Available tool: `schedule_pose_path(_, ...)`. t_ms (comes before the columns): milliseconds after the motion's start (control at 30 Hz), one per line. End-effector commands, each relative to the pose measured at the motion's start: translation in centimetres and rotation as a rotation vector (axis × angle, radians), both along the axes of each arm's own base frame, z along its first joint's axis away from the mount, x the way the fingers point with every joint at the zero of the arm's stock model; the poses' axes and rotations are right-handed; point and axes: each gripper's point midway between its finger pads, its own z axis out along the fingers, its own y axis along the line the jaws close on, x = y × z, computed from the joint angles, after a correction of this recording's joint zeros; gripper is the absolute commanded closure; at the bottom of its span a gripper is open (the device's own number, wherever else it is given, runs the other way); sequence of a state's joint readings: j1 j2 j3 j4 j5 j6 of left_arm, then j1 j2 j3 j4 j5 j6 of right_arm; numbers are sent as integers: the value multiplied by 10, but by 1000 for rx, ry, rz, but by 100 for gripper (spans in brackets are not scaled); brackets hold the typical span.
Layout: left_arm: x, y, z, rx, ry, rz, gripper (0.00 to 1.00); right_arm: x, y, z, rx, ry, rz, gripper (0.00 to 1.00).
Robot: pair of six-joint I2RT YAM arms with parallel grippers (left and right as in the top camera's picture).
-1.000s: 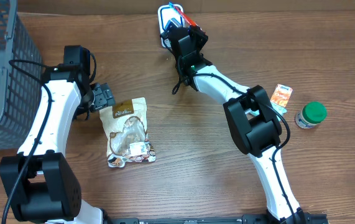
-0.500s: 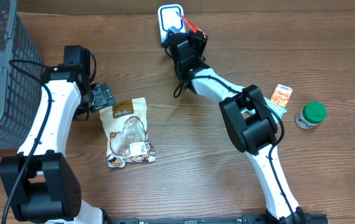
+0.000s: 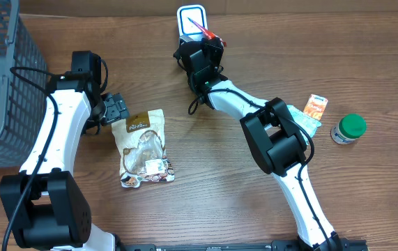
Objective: Scan the item barcode
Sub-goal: 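Hold the red stick in front of the scanner window with the right gripper, then carry the red stick right and drop it on the table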
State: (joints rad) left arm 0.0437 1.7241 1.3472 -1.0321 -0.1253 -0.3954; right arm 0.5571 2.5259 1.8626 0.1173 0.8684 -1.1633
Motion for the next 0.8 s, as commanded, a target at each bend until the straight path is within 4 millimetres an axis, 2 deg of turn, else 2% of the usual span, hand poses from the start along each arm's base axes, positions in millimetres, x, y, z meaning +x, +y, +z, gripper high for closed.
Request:
schedule_pose_path(0, 2, 3, 7, 14, -21, -3, 0, 1, -3, 36, 76, -78, -42, 97)
schedule_pose_path(67, 2, 3, 7, 14, -20, -3, 0, 1, -3, 60, 98, -110, -40, 97)
schedule_pose_path(233, 2, 3, 7, 14, -20, -3, 0, -7, -9, 139, 256, -244, -71, 97)
schedule_pose_path(300, 2, 3, 7, 14, -21, -3, 0, -22, -15, 165, 332, -234, -95, 96)
schedule_pose_path(333, 2, 3, 7, 14, -21, -3, 0, -30, -18, 170, 353, -211, -104, 97)
schedule_pose_path(433, 2, 3, 7, 14, -21, -3, 0, -53, -25, 171, 441, -110, -127, 97)
schedule_pose_path(567, 2, 3, 7, 14, -21, -3, 0, -98, -38, 158, 649, 34, -254, 97)
schedule_pose_path(667, 2, 3, 7, 14, -20, -3, 0, -139, -52, 140, 782, 139, -423, 97)
schedule_pose_path(767, 2, 3, 7, 14, -20, -3, 0, -182, -66, 113, 853, 283, -618, 96)
